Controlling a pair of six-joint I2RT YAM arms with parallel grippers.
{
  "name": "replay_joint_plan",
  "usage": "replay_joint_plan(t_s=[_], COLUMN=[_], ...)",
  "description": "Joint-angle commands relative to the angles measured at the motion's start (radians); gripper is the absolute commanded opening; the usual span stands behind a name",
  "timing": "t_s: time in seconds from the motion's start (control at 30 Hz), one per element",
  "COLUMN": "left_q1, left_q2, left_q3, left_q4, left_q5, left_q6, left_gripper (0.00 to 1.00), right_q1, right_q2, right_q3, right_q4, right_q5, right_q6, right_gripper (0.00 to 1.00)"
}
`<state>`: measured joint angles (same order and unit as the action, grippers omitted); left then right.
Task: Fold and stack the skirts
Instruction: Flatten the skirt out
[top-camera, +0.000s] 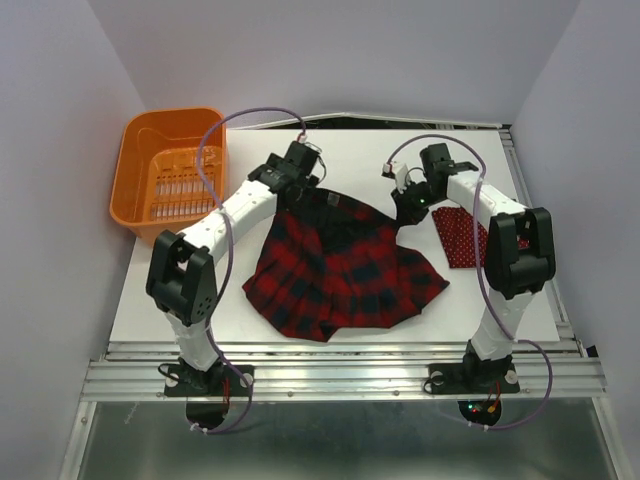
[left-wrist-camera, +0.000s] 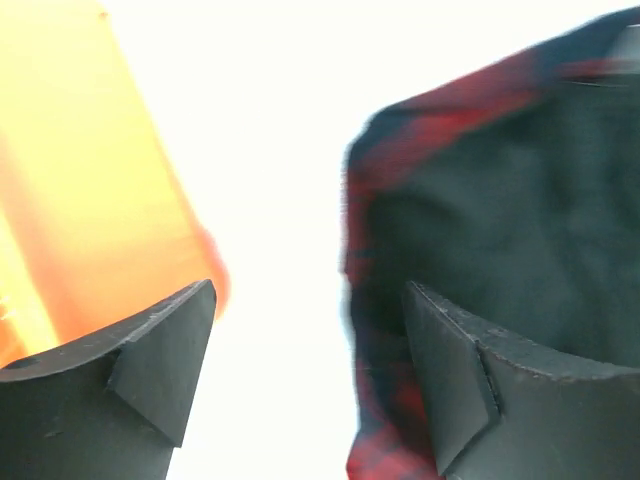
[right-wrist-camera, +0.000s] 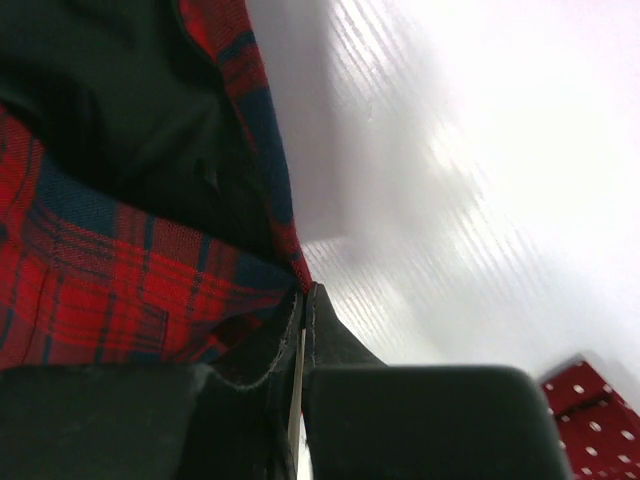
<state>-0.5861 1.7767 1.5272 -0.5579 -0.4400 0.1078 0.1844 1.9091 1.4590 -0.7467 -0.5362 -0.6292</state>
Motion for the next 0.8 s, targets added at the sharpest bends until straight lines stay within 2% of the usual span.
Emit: replay_joint_plan(t_s=[0.0,0.2,0.37,0.43,0.47,0.5,0.6,0.67,0.7,0.73,0.77], left_q1=[0.074,0.16,0.17,0.17,0.173,0.178,0.233,0.291,0.314,0.336,0.371], left_q2=[-0.137,-0.191,-0.224,-0.208,-0.198,-0.192,-0.18,-0.177,-0.169,-0.163,-0.157], left_q3=[-0.001,-0.041,-0.045,-0.021,-0.004,0.031,0.138,0.216,0.316,0.371,0.431], left_q4=[-0.016,0.007,0.039,0.017,-0.012,-0.023,-0.074,-0.126,-0.16,-0.201,-0.306], left_q5=[-0.051,0.023,0.22,0.248,0.262,0.264,0.362,0.484,0.56,0.704,0.781], left_q6=[0.076,0.138,0.188,0.219,0.225,0.239,0.288,0.341,0.427,0.469,0.515], left_gripper=[0.84,0.75,0.68,0.58,0.49,0.27,0.01,0.0,0.0,0.0,0.0], right_q1=[0.003,-0.007,-0.007,-0.007,-0.007,-0.007,-0.016,-0.034,-0.049,-0.059,-0.059], right_q2=[-0.116,-0.212,-0.248,-0.255,-0.26,-0.265,-0.275,-0.272,-0.272,-0.274,-0.278], right_q3=[-0.005,-0.032,-0.012,0.023,0.035,0.049,0.113,0.178,0.199,0.239,0.257], right_q4=[0.029,-0.008,-0.065,-0.083,-0.086,-0.085,-0.085,-0.086,-0.1,-0.111,-0.124], right_q5=[0.034,0.076,0.036,0.042,0.051,0.08,0.139,0.163,0.176,0.18,0.188], right_q6=[-0.035,-0.087,-0.106,-0.096,-0.095,-0.096,-0.102,-0.115,-0.147,-0.17,-0.196], right_gripper=[0.01,0.01,0.01,0.01,0.01,0.01,0.01,0.01,0.01,0.01,0.01])
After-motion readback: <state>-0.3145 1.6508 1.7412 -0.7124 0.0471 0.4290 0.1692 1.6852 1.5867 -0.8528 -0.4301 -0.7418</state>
